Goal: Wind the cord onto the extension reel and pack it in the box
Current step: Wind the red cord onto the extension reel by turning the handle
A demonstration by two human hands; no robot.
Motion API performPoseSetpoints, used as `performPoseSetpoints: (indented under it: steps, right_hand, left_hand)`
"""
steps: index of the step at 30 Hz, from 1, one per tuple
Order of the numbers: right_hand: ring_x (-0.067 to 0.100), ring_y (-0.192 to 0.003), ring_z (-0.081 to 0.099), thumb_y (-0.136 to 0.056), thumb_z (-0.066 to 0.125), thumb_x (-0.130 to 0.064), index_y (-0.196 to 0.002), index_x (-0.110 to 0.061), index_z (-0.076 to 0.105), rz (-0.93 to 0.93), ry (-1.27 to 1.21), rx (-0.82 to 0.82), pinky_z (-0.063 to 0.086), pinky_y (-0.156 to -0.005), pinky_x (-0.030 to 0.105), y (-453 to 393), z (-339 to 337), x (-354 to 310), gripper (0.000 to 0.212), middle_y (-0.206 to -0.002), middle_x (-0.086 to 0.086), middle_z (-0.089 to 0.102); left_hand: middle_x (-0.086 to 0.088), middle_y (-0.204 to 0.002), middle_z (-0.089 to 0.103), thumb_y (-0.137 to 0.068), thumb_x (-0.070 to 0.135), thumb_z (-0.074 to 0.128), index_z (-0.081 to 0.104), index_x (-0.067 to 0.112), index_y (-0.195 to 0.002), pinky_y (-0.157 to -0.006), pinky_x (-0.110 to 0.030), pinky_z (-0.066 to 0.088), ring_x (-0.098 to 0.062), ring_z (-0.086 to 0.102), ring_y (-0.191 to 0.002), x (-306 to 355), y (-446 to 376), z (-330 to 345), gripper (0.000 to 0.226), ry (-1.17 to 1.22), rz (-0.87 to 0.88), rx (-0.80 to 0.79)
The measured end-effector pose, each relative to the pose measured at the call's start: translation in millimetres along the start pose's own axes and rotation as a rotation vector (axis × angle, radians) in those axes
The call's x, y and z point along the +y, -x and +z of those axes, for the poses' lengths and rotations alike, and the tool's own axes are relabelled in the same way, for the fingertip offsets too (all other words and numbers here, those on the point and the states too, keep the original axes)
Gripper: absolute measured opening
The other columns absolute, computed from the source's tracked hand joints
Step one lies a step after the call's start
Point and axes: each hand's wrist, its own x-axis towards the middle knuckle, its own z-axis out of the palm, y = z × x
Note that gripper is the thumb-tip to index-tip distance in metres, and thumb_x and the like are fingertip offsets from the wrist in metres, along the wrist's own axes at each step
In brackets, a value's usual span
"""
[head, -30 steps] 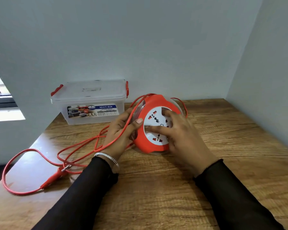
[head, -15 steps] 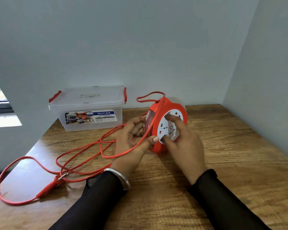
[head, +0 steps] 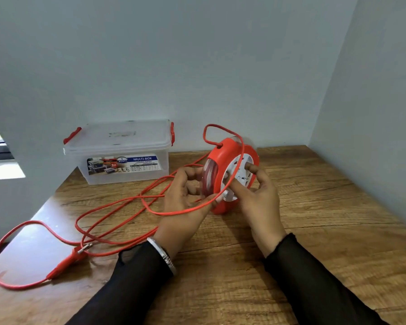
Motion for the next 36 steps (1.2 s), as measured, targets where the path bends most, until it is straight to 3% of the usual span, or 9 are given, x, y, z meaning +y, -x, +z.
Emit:
performPoseSetpoints:
  steps: [3, 7, 9, 13, 18, 23, 28, 32, 36]
  right_hand:
    - [0.000, -0.076, 0.067, -0.055, 0.073, -0.061, -0.109, -0.041, 0.062, -0.054, 0.135, 0.022, 0.058, -0.075, 0.037, -1, -4, -2, 0.058, -0.081, -0.014, 0.071]
    - [-0.002, -0.063, 0.063, -0.052, 0.067, -0.075, -0.109, -0.047, 0.060, -0.159, 0.335, 0.047, 0.055, -0.060, 0.031, 2, -8, -6, 0.064, -0.063, -0.010, 0.067]
    - [-0.003, -0.063, 0.061, -0.053, 0.066, -0.077, -0.112, -0.047, 0.059, -0.208, 0.408, 0.051, 0.051, -0.056, 0.027, 3, -9, -8, 0.067, -0.060, -0.011, 0.064]
    - [-0.003, -0.066, 0.060, -0.055, 0.066, -0.076, -0.113, -0.047, 0.058, -0.238, 0.470, 0.034, 0.048, -0.055, 0.024, 2, -12, -10, 0.065, -0.060, -0.012, 0.063]
    - [-0.003, -0.068, 0.061, -0.054, 0.068, -0.075, -0.111, -0.045, 0.061, -0.196, 0.427, 0.063, 0.049, -0.058, 0.024, -3, -14, -10, 0.065, -0.060, -0.014, 0.065]
    - [-0.002, -0.074, 0.064, -0.052, 0.072, -0.071, -0.110, -0.040, 0.065, -0.128, 0.305, 0.076, 0.055, -0.067, 0.030, -6, -15, -8, 0.066, -0.073, -0.016, 0.067]
    - [0.008, -0.099, 0.064, -0.054, 0.076, -0.064, -0.111, -0.038, 0.064, -0.076, 0.181, 0.062, 0.054, -0.080, 0.030, -7, -13, -6, 0.064, -0.111, -0.018, 0.065]
    - [0.007, -0.104, 0.062, -0.057, 0.078, -0.060, -0.112, -0.036, 0.065, -0.064, 0.132, 0.055, 0.054, -0.082, 0.029, -7, -12, -5, 0.061, -0.114, -0.018, 0.064]
    - [0.000, -0.090, 0.066, -0.062, 0.079, -0.056, -0.114, -0.036, 0.062, -0.032, 0.061, 0.001, 0.053, -0.075, 0.022, -5, -6, -2, 0.057, -0.105, -0.019, 0.065]
  left_hand:
    - [0.014, -0.078, 0.069, -0.057, 0.028, 0.091, 0.050, 0.029, -0.102, -0.061, -0.023, 0.056, -0.004, 0.067, -0.067, 2, 1, -4, 0.061, -0.073, -0.040, -0.004]
    - [0.012, -0.069, 0.055, -0.056, 0.049, 0.079, 0.052, 0.016, -0.085, -0.051, -0.013, 0.043, 0.003, 0.051, -0.057, 9, -5, -14, 0.051, -0.027, 0.012, 0.018]
    - [0.009, -0.061, 0.053, -0.071, 0.058, 0.066, 0.055, 0.019, -0.070, -0.046, -0.014, 0.037, -0.002, 0.046, -0.052, 15, -8, -21, 0.040, 0.154, -0.030, -0.036]
    - [0.005, -0.044, 0.047, -0.094, 0.060, 0.033, 0.051, 0.022, -0.050, -0.041, -0.022, 0.023, -0.009, 0.043, -0.039, 19, -22, -45, 0.061, 0.615, -0.300, 0.012]
    - [0.006, -0.089, 0.075, -0.097, 0.049, 0.037, 0.063, 0.023, -0.061, -0.046, -0.013, 0.042, -0.004, 0.061, -0.057, 8, -30, -81, 0.052, 1.072, -0.336, 0.337]
    - [0.000, -0.105, 0.073, -0.095, 0.060, 0.022, 0.068, 0.018, -0.081, -0.054, -0.013, 0.050, -0.008, 0.070, -0.065, -7, -30, -93, 0.064, 1.138, -0.439, 0.640]
    - [-0.003, -0.090, 0.074, -0.085, 0.069, 0.042, 0.065, 0.014, -0.090, -0.053, -0.017, 0.052, -0.013, 0.069, -0.065, -3, -24, -67, 0.060, 0.934, -0.523, 0.362]
    - [-0.004, -0.097, 0.071, -0.075, 0.037, 0.073, 0.060, 0.014, -0.104, -0.056, -0.028, 0.056, -0.016, 0.069, -0.073, 7, -15, -30, 0.040, 0.393, -0.506, -0.076]
    - [-0.007, -0.116, 0.067, -0.063, 0.006, 0.086, 0.046, 0.019, -0.125, -0.080, -0.042, 0.060, -0.022, 0.070, -0.100, 1, 0, -2, 0.075, 0.144, -0.417, -0.189]
